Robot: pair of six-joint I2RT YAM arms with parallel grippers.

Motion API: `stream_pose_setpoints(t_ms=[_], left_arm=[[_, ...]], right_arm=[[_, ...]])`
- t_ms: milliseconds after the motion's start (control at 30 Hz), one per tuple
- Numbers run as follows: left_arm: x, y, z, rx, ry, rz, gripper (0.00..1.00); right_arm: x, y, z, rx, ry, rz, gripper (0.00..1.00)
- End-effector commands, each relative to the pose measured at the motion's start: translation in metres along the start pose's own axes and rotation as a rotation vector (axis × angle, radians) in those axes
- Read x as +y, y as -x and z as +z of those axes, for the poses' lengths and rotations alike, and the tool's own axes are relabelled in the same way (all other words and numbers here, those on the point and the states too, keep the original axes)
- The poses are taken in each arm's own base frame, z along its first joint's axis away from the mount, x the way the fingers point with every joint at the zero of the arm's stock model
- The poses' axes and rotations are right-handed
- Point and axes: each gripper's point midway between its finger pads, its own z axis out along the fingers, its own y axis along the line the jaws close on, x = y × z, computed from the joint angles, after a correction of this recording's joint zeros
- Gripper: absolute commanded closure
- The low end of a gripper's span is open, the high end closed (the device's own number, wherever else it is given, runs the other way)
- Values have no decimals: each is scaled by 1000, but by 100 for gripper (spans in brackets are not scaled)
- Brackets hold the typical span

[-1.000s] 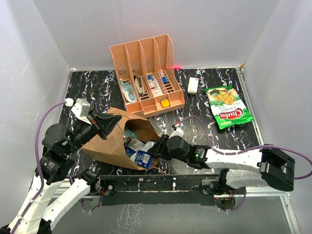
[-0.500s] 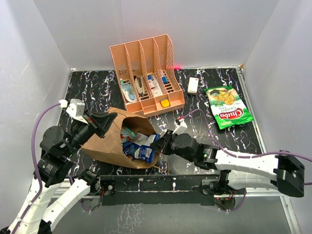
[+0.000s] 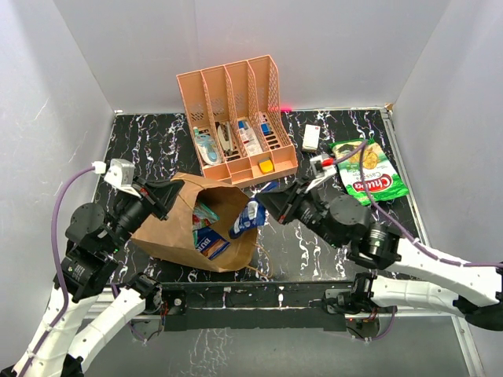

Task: Take the snacks out of the paper bag

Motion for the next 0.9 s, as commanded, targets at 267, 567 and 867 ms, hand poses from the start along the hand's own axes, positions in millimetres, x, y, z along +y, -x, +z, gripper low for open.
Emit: stream_pose_setpoints(t_ms=[267, 567, 867], left_arm=[[4, 13, -2, -14, 40, 22, 100], [-11, 4, -7, 34, -54, 48, 100], [-22, -9, -18, 74, -123, 51, 100]], right_arm=[[-45, 107, -28, -322, -392, -267, 92], [-144, 127, -24, -350, -735, -318, 92], [-258, 180, -24, -375, -790, -42, 92]])
